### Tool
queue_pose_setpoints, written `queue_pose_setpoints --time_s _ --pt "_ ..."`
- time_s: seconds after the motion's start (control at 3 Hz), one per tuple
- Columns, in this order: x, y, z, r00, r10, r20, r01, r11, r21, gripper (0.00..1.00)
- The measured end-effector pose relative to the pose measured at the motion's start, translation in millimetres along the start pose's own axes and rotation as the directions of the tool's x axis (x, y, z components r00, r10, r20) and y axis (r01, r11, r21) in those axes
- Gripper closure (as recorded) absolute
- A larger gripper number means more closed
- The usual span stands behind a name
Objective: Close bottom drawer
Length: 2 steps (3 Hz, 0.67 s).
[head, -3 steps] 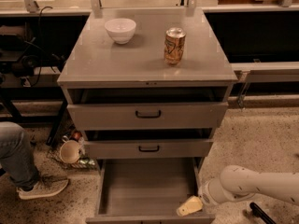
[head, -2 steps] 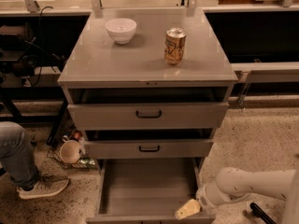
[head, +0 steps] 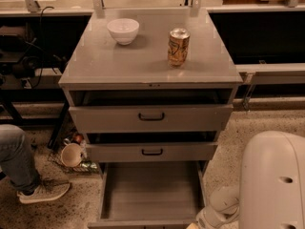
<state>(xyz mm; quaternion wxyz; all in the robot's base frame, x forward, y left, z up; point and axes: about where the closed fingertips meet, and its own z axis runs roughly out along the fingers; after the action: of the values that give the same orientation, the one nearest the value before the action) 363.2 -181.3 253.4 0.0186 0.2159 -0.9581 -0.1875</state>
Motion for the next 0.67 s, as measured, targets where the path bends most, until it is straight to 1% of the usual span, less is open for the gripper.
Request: queue_pose_setpoints --time_s 0.33,0.67 --pt "16 -11 27 0.999 0.051 -0.016 -0.051 0.9984 -0.024 0.44" --pt "10 -23 52 0.998 0.054 0.035 -0.052 0.9979 -0.037 0.67"
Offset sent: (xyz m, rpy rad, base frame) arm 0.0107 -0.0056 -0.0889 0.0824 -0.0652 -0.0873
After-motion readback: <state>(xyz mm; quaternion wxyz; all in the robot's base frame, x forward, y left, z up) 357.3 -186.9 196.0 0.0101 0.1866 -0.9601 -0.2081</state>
